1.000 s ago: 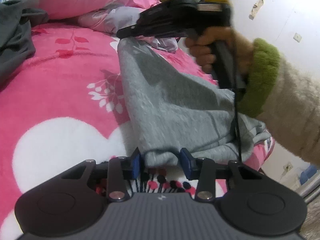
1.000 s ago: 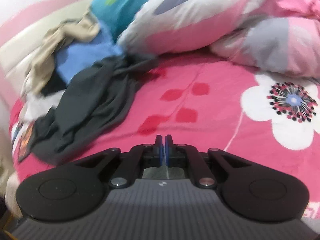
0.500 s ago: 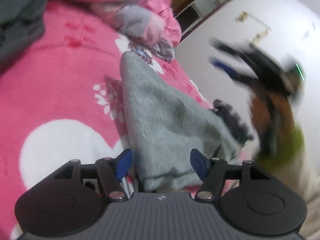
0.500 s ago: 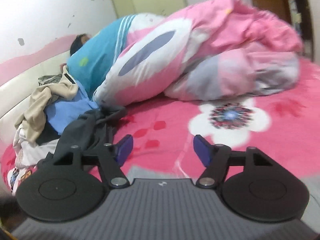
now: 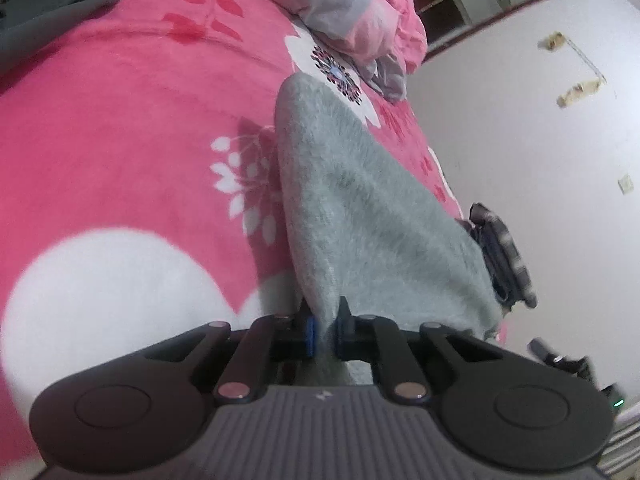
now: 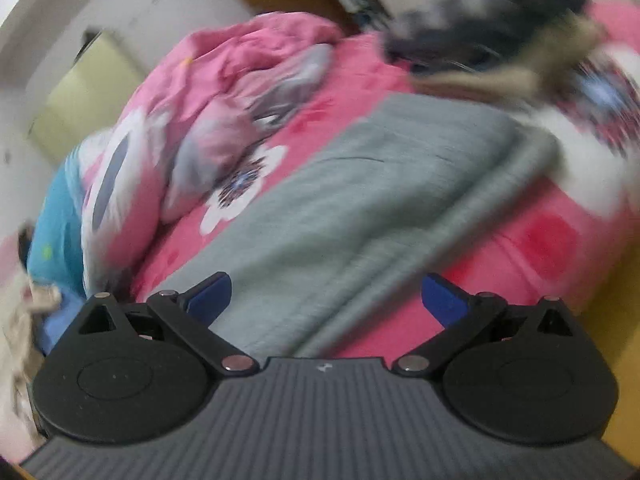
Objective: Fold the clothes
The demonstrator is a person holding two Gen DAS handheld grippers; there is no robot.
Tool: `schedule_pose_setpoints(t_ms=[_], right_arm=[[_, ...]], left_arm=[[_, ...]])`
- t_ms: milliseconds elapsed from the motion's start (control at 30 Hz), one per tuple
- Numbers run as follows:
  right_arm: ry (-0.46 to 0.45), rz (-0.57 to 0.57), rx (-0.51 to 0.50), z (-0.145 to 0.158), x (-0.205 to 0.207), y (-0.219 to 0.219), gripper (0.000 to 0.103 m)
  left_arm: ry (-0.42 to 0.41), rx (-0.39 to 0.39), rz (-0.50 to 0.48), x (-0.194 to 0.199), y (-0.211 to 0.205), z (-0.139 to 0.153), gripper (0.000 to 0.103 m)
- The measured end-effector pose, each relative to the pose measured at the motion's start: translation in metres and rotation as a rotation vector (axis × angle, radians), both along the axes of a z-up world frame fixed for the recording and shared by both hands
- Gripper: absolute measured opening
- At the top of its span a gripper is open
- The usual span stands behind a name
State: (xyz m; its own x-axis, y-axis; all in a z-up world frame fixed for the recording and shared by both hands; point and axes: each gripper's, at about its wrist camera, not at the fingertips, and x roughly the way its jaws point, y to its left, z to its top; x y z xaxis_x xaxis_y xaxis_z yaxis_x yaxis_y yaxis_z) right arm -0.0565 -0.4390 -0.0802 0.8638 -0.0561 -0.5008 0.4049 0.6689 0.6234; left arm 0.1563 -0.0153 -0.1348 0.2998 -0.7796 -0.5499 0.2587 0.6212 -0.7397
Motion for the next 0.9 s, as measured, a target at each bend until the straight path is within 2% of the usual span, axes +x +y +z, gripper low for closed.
schedule_pose_setpoints(t_ms=[67,133,300,367,467,633,667,733,767,867,900], right_arm=[[-0.014,-0.032,0.019,-0.005,-0.008,-0.008,0.102],[-0.029,-0.037,-0.013,-0.004,-0.012,-0.008,0.102],[-0.013,-0.059,-0.259,0.002,-0.010,0.014,0.102],[0.018,-0.028,-0.351,0.007,-0.004,0.024,0.102],[-0.009,0.022,-0.445,0.014,0.003,0.035,0.102],[-0.031,0.111,-0.484,0.021,0.040,0.034,0.100],[-0.029,0.119,-0.486,0.021,0.047,0.032,0.098],[-0.019,0.132,-0.472,0.020,0.060,0.025,0.087],[-0.011,0.140,-0.463,0.018,0.065,0.021,0.077],[0.033,0.162,-0.459,0.006,0.077,0.013,0.059],[0.076,0.162,-0.476,-0.003,0.081,0.011,0.057]], left_arm=[[-0.002,-0.011,0.003,-0.009,0.004,0.006,0.009],[-0.016,-0.002,0.001,-0.016,0.007,0.009,0.009],[-0.035,0.069,0.005,-0.018,0.004,0.000,0.014],[-0.054,0.085,0.006,-0.022,0.004,0.003,0.014],[-0.073,0.111,0.002,-0.027,0.005,0.007,0.015],[-0.062,0.118,0.009,-0.028,0.005,0.006,0.016],[-0.070,0.127,0.007,-0.028,0.004,0.008,0.018],[-0.097,0.150,0.000,-0.030,0.002,0.011,0.022],[-0.120,0.165,-0.006,-0.033,0.001,0.014,0.025],[-0.169,0.200,-0.023,-0.038,-0.002,0.018,0.040],[-0.182,0.205,-0.026,-0.040,-0.003,0.019,0.043]])
